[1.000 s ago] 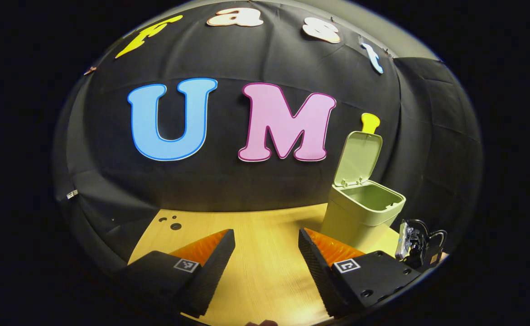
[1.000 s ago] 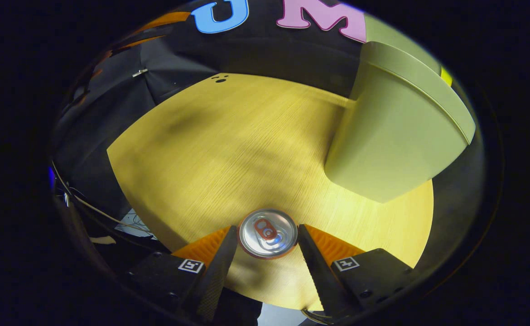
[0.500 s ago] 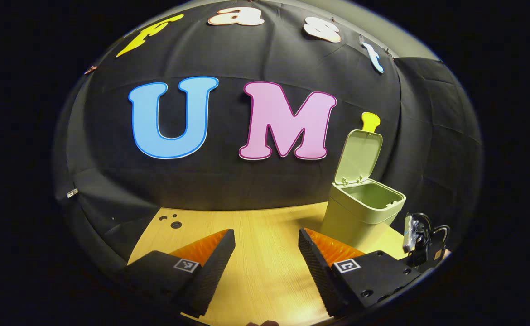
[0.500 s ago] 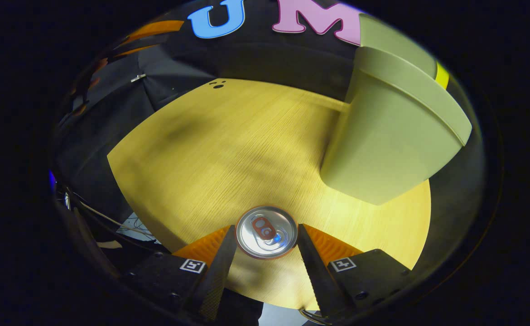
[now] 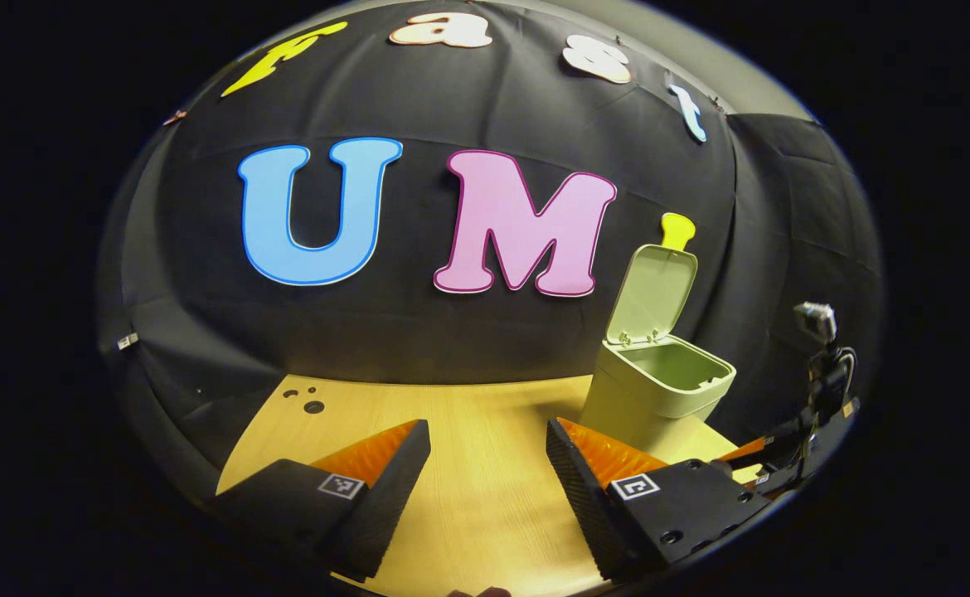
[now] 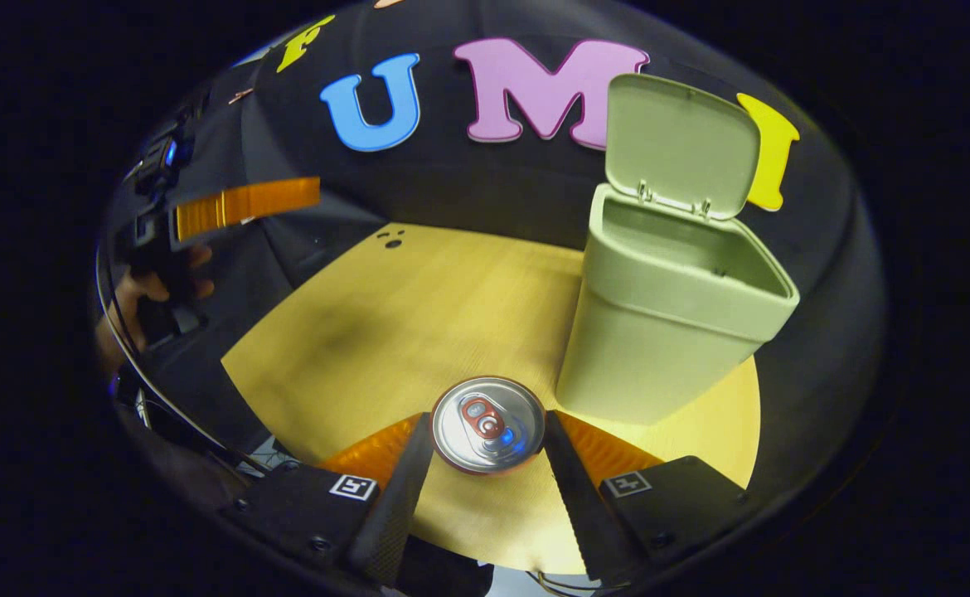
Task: Press the lid of the desktop garbage bin to open it, pick up the crumpled paper on the desktop and throw it into the bin, then pick up the pop can on the desktop and drop it into the bin, and finally close the garbage bin lid.
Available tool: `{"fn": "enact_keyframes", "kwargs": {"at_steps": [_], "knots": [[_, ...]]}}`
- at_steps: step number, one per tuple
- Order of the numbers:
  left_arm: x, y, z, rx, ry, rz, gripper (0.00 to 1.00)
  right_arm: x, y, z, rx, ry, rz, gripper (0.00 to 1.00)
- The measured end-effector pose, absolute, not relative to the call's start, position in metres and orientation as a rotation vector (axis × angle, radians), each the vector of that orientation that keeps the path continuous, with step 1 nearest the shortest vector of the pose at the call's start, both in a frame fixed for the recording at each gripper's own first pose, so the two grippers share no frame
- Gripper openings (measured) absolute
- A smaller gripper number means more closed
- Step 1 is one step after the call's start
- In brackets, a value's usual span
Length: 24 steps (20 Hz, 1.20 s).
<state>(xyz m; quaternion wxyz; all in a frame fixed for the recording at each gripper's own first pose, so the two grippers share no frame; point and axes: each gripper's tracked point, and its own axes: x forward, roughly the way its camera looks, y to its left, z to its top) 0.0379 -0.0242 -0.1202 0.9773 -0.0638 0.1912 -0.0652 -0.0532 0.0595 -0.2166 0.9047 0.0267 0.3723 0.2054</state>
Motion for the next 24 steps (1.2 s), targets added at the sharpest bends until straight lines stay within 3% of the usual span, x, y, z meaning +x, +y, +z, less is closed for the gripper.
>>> {"fn": "enact_keyframes", "kwargs": {"at_steps": [13, 20, 24], "knots": [[0.039, -0.020, -0.129, -0.190, 0.397, -0.103, 0.94, 0.044, 0.008, -0.103, 0.093, 0.487, 0.312, 0.83], [0.037, -0.016, -0.132, -0.188, 0.406, -0.077, 0.94, 0.083, -0.039, -0.124, 0.065, 0.514, 0.168, 0.83], [0.035, -0.013, -0.133, -0.176, 0.410, -0.069, 0.94, 0.096, -0.043, -0.145, 0.075, 0.561, 0.159, 0.83]]}}
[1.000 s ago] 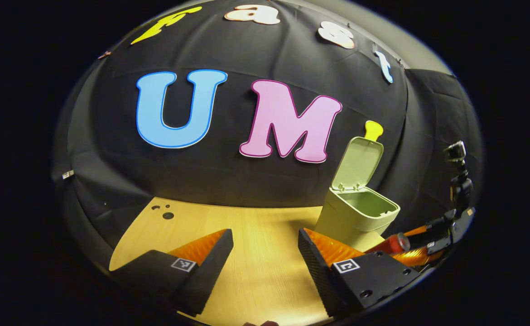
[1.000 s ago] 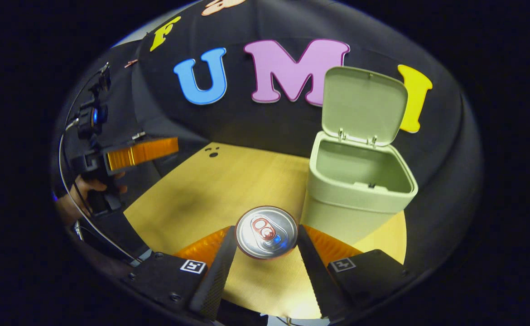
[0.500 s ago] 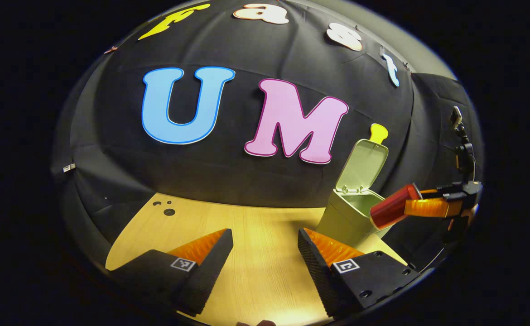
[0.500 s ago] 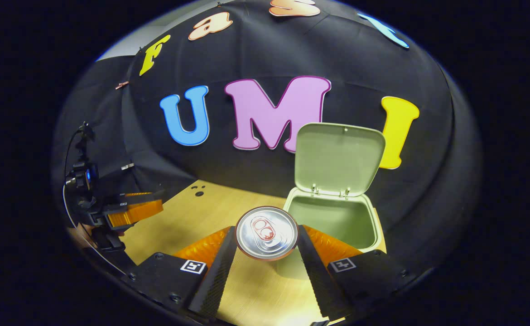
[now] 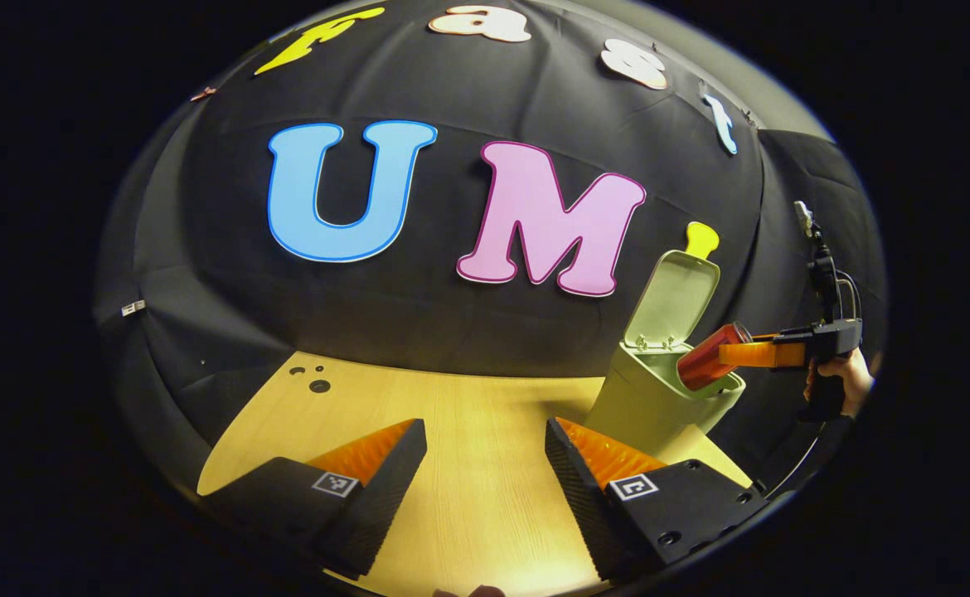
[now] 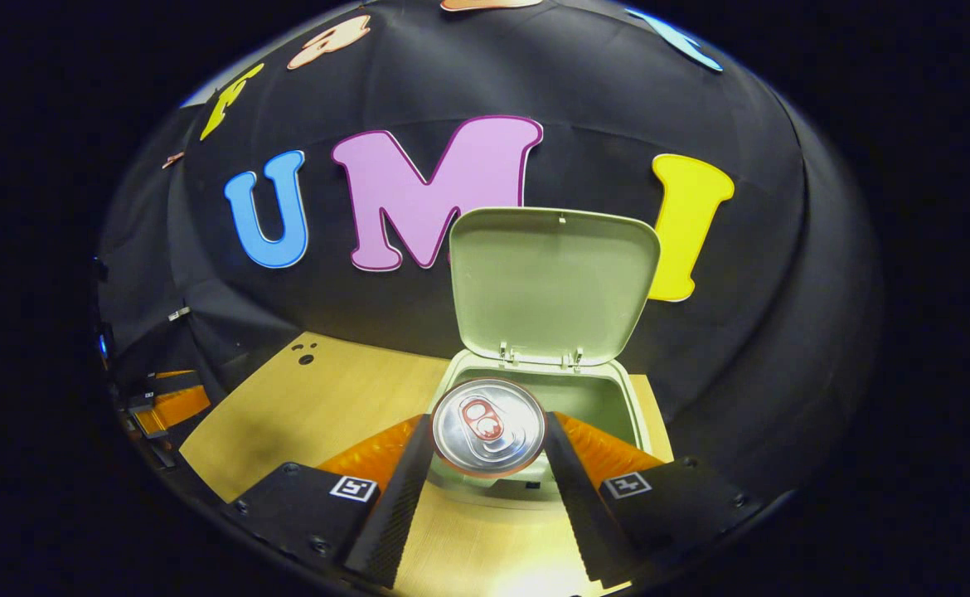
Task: Press the lid of the desktop garbage bin to open it, pick up the crumpled paper on the desktop and throw it into the bin, then pick up the pop can on the desktop and drop it into the bin, and finally close the garbage bin lid.
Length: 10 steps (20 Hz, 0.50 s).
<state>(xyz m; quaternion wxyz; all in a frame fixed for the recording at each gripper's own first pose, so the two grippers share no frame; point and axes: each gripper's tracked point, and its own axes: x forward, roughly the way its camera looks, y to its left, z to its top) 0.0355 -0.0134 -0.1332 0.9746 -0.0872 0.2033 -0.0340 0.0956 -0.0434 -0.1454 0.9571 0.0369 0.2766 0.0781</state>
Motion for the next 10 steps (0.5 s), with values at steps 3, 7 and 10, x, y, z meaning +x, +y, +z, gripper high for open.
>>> {"fn": "enact_keyframes", "kwargs": {"at_steps": [3, 7, 10], "knots": [[0.035, -0.012, -0.135, -0.173, 0.415, -0.061, 0.94, 0.099, -0.042, -0.161, 0.048, 0.602, 0.171, 0.83], [0.032, -0.012, -0.137, -0.152, 0.425, -0.059, 0.94, 0.102, -0.041, -0.178, 0.034, 0.648, 0.169, 0.83], [0.031, -0.011, -0.138, -0.136, 0.430, -0.056, 0.94, 0.105, -0.039, -0.184, 0.041, 0.672, 0.167, 0.83]]}}
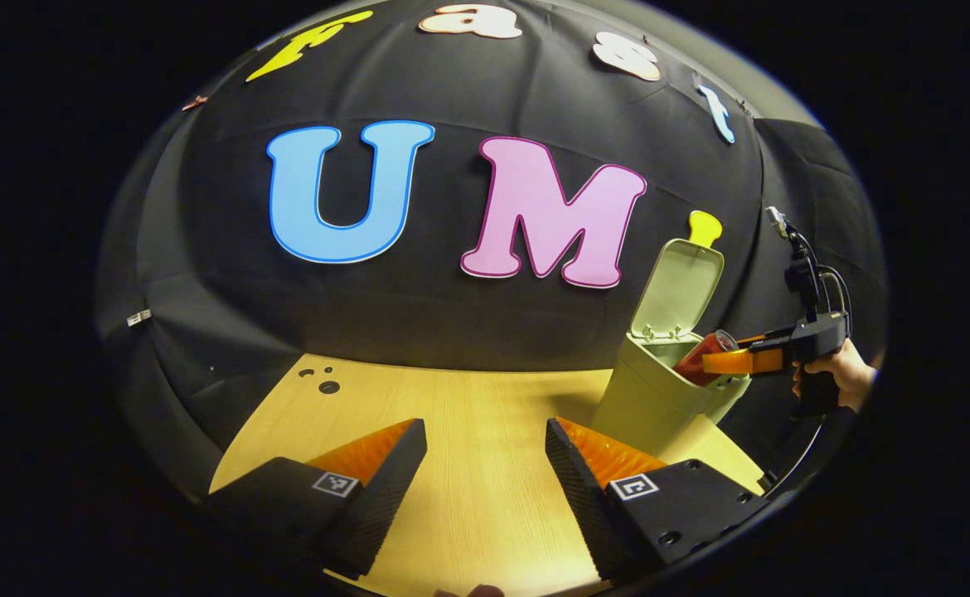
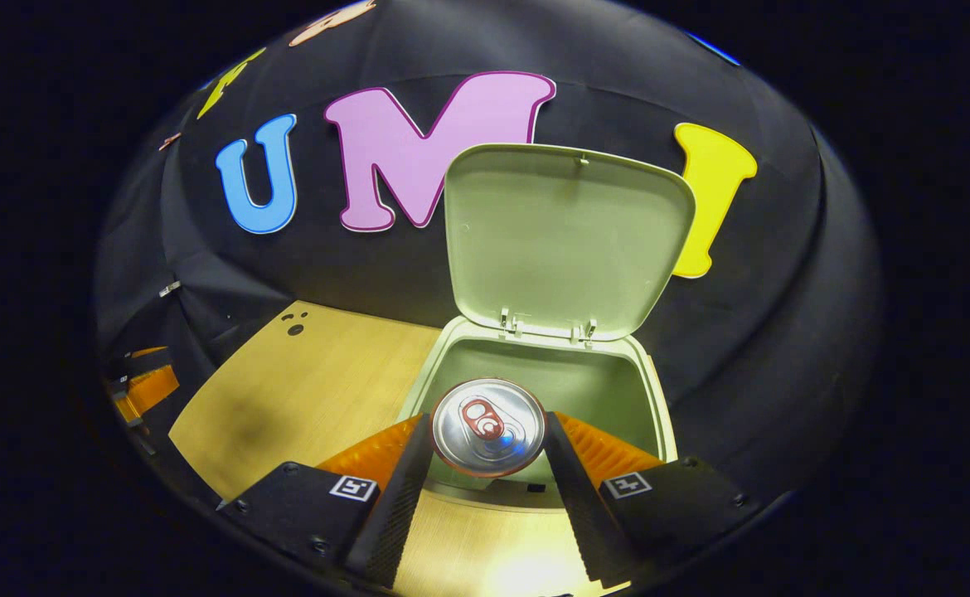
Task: Press the lid of the desktop garbage bin to open it, pick up the crumpled paper on the desktop and throw it into the bin, then pick up the pop can on the desktop and drop it into the bin, and finally close the garbage bin lid.
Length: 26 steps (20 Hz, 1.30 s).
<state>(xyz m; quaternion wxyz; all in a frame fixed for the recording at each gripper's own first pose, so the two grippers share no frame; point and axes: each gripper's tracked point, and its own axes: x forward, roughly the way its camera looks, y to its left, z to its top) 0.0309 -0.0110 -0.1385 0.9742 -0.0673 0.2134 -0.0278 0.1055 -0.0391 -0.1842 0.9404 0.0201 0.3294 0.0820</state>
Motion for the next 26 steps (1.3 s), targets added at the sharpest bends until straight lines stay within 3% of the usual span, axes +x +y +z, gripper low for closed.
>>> {"fn": "enact_keyframes", "kwargs": {"at_steps": [13, 20, 26], "knots": [[0.032, -0.005, -0.143, -0.142, 0.436, -0.036, 0.94, 0.108, -0.033, -0.192, 0.069, 0.711, 0.174, 0.85], [0.025, -0.002, -0.150, -0.150, 0.473, -0.034, 0.94, 0.110, -0.033, -0.168, 0.134, 0.647, 0.165, 0.85], [0.022, -0.002, -0.150, -0.135, 0.481, -0.039, 0.94, 0.119, -0.045, -0.129, 0.141, 0.531, 0.135, 0.99]]}}
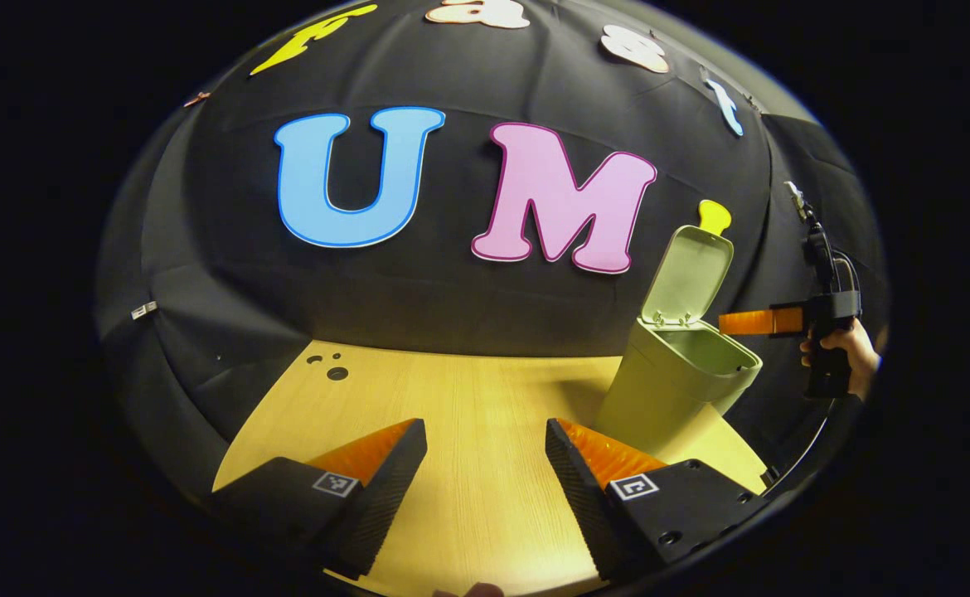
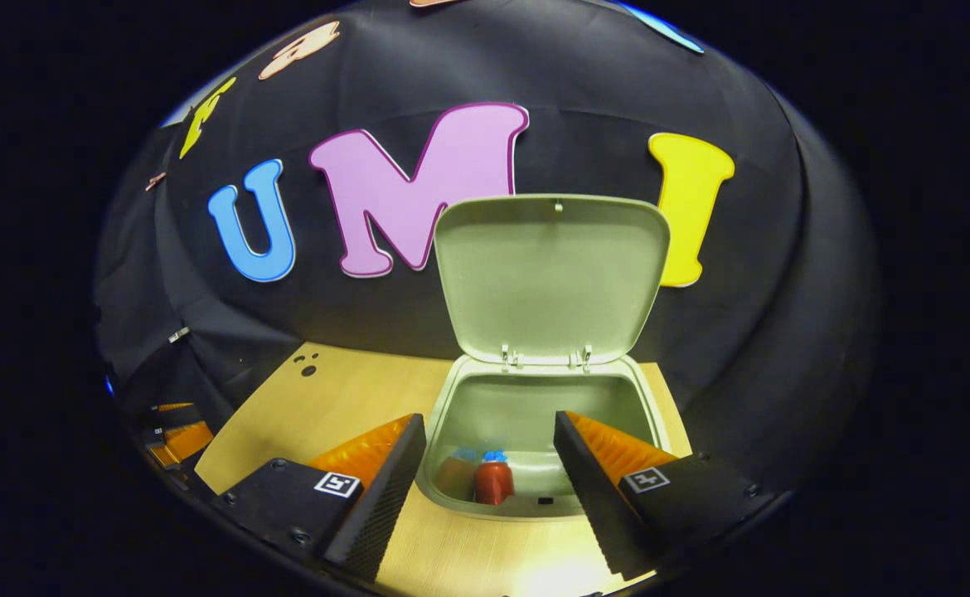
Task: Press the lid of the desktop garbage bin to open it, pick up the crumpled paper on the desktop and throw it into the bin, then pick up the pop can on the desktop and drop it into the bin, and finally close the garbage bin lid.
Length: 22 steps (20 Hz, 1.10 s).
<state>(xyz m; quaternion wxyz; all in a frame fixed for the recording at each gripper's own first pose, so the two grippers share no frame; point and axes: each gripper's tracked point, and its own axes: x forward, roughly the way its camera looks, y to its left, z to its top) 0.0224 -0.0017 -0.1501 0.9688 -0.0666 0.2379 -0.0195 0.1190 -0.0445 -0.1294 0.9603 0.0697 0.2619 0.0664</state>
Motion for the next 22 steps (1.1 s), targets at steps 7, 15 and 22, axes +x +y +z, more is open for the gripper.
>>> {"fn": "enact_keyframes", "kwargs": {"at_steps": [7, 15, 22], "knots": [[0.020, -0.004, -0.151, -0.136, 0.484, -0.048, 0.94, 0.149, -0.057, -0.058, 0.103, 0.330, 0.112, 0.98], [0.016, -0.001, -0.151, -0.131, 0.488, -0.040, 0.94, 0.200, -0.075, 0.007, 0.095, 0.189, 0.061, 0.98], [0.011, 0.008, -0.151, -0.132, 0.492, -0.005, 0.94, 0.243, -0.078, 0.003, 0.125, 0.179, 0.032, 0.98]]}}
